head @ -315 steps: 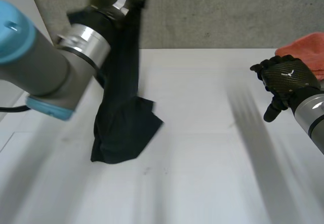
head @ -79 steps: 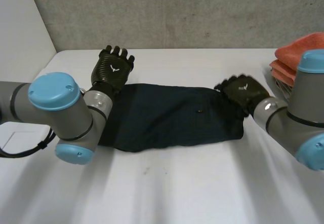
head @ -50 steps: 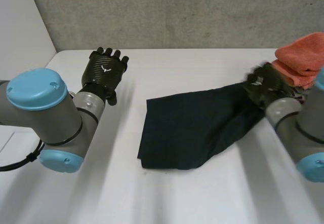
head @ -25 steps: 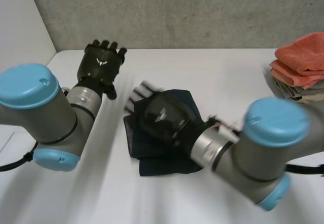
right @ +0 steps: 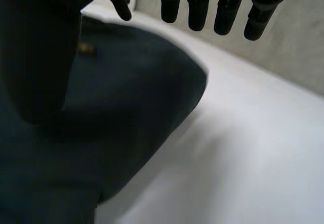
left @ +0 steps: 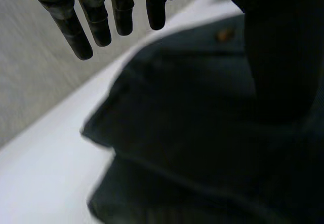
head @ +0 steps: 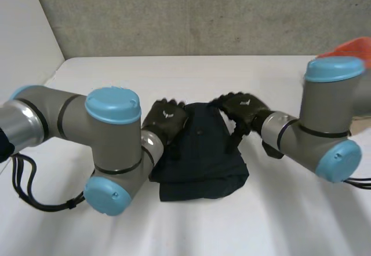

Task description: Fold the laundry.

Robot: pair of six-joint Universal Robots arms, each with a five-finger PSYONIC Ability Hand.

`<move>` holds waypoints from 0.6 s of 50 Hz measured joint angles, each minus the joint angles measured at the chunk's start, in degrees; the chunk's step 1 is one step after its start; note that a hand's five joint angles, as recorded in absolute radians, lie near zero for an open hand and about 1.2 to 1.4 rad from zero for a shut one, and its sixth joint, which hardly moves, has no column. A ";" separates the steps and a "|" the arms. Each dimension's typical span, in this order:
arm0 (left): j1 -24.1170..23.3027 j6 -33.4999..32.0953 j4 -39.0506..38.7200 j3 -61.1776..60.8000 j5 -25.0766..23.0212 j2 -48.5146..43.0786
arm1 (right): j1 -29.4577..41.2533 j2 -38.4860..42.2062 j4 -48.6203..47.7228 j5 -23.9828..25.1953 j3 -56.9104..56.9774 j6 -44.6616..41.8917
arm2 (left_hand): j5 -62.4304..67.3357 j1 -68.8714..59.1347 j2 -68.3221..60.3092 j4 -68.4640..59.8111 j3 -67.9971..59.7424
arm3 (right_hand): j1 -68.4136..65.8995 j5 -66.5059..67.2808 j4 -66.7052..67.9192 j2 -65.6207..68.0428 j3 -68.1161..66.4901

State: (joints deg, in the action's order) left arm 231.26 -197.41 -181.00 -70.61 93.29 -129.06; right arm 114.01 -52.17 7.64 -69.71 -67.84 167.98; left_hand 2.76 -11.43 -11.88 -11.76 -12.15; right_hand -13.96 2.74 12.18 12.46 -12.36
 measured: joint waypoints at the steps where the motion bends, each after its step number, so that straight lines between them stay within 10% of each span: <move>1: -0.03 -0.09 0.54 -0.39 0.74 -0.09 | 0.04 1.45 0.20 0.53 0.62 -0.55 | 0.00 0.00 0.00 0.00 0.00 | 0.00 0.00 0.00 0.00 0.00; 22: 0.52 -4.97 5.28 -0.97 4.07 2.20 | 0.83 1.25 -1.80 -8.92 -1.34 -17.77 | 0.00 1.07 0.40 0.00 0.07 | 4.20 -0.06 0.00 -2.55 0.00; 30: 2.44 -4.64 0.64 1.09 -5.53 11.89 | 1.45 -11.59 -12.26 -8.64 -13.89 -16.91 | -0.02 0.87 0.40 0.00 0.07 | 4.20 -0.07 0.00 -2.55 0.00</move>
State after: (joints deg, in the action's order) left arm 233.71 -202.05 -180.36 -69.53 87.77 -117.17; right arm 115.46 -63.76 -4.62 -78.34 -81.73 151.07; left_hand 2.74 -10.56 -11.49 -11.76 -12.09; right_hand -9.76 2.67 12.18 9.91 -12.36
